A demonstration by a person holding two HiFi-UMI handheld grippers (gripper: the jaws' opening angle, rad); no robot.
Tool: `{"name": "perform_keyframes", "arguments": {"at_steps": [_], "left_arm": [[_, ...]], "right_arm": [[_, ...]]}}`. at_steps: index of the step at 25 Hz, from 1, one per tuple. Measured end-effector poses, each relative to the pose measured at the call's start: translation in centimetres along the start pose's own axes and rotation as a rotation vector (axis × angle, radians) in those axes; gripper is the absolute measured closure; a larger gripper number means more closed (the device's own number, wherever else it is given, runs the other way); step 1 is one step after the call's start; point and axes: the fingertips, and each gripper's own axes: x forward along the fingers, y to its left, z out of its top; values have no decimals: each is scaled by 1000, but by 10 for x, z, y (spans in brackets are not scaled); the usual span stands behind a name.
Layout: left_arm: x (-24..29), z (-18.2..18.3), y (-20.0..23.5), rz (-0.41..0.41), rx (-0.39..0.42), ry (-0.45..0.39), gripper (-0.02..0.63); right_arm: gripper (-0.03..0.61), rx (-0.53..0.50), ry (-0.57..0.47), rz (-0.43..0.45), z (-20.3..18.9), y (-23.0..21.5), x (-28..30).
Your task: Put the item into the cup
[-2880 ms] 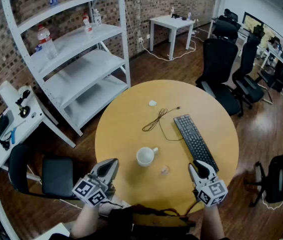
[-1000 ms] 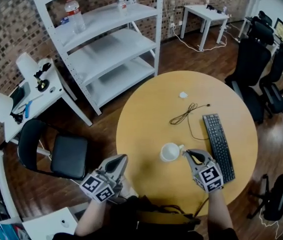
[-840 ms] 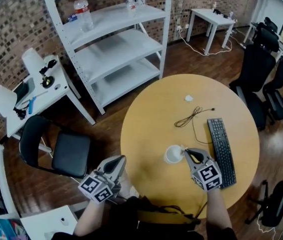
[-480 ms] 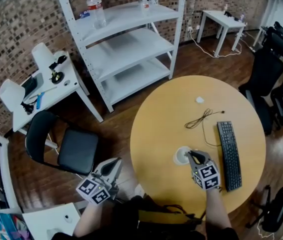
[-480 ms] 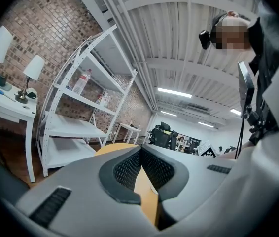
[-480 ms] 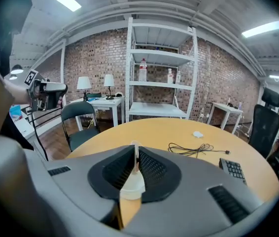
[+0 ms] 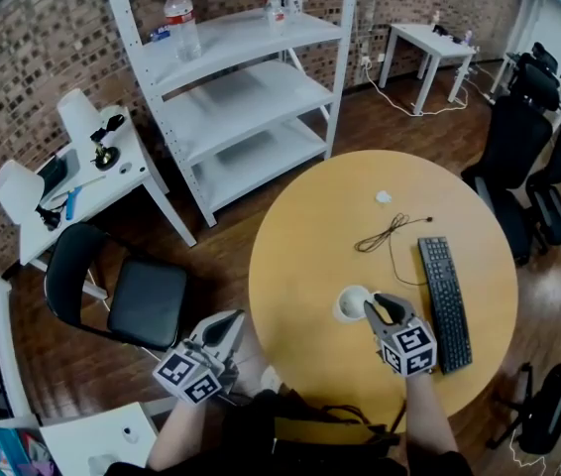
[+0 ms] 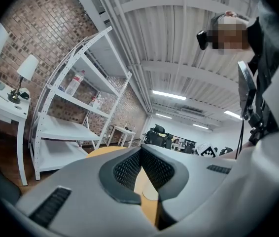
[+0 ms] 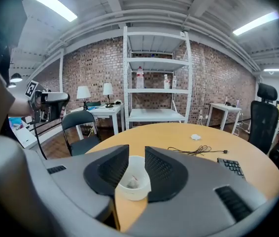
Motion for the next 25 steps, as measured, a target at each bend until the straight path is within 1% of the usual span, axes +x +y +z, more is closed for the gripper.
{"name": "perform_keyframes", "arguments": {"at_steps": [2,4,5,8,9,12,17,22,25], "left_arm": [[1,1,-1,-9,9,3,611],[5,-1,-3,-26,15,6,611],[8,0,-5,-36,23,5,611],[24,3,-13,-75,40,-1,611],[29,5,-16,-85,49,-6,611],[46,2,-34,-137,53,3,611],[82,-10,-79,-282,57,58,611],[111,-7,-108,-361,57,71,611],[123,-13,-123,-401,47,78,611]], "right_arm": [[474,3,-25,-8,4,-2,-9],[474,17,-74,-19,10,-6,-25],[474,32,-118,-28,15,-8,-37],[478,116,-300,-62,33,-23,-82],[510,140,-352,-84,39,-30,-98],[521,170,-458,-181,44,-49,-149],[546,222,-568,-364,21,-70,-236],[569,307,-614,-504,-22,-72,-288],[569,358,-619,-549,-50,-71,-306]]}}
